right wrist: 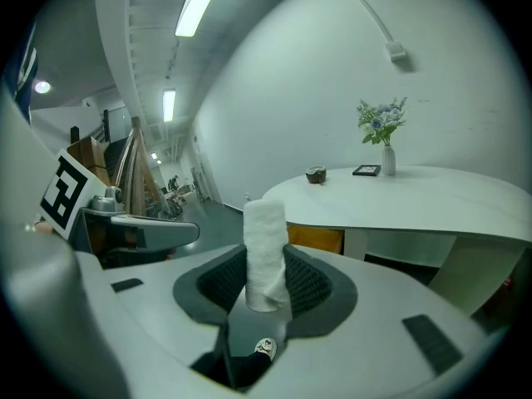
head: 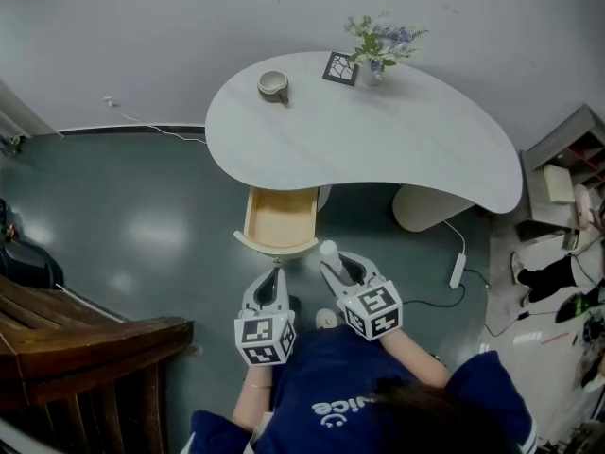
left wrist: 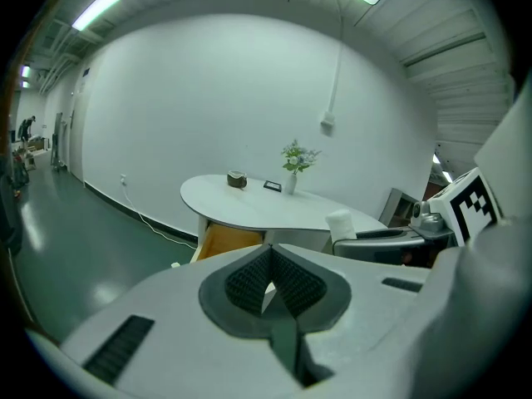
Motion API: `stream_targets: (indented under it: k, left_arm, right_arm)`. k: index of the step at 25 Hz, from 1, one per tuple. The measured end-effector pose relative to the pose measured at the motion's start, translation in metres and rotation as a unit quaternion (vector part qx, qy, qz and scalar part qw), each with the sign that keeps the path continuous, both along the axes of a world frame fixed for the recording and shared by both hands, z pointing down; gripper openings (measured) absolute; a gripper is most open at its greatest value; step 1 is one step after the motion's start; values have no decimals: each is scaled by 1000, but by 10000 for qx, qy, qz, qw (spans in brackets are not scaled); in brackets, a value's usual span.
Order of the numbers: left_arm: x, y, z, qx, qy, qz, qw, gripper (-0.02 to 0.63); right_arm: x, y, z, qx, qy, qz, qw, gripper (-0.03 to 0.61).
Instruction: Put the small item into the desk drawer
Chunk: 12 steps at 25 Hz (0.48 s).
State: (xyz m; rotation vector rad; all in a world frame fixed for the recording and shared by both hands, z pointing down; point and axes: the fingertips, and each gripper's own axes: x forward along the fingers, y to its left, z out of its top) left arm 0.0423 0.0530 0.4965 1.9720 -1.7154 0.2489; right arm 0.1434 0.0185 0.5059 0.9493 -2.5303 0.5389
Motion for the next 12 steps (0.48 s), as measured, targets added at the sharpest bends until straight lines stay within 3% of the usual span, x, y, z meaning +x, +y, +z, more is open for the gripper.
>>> stream_targets:
  k: [12]
  left_arm:
    - [-63, -73, 7, -1, 209, 649, 9977, 3]
  right_arm:
    - [-62, -53, 9, 2, 398, 453, 9982, 141]
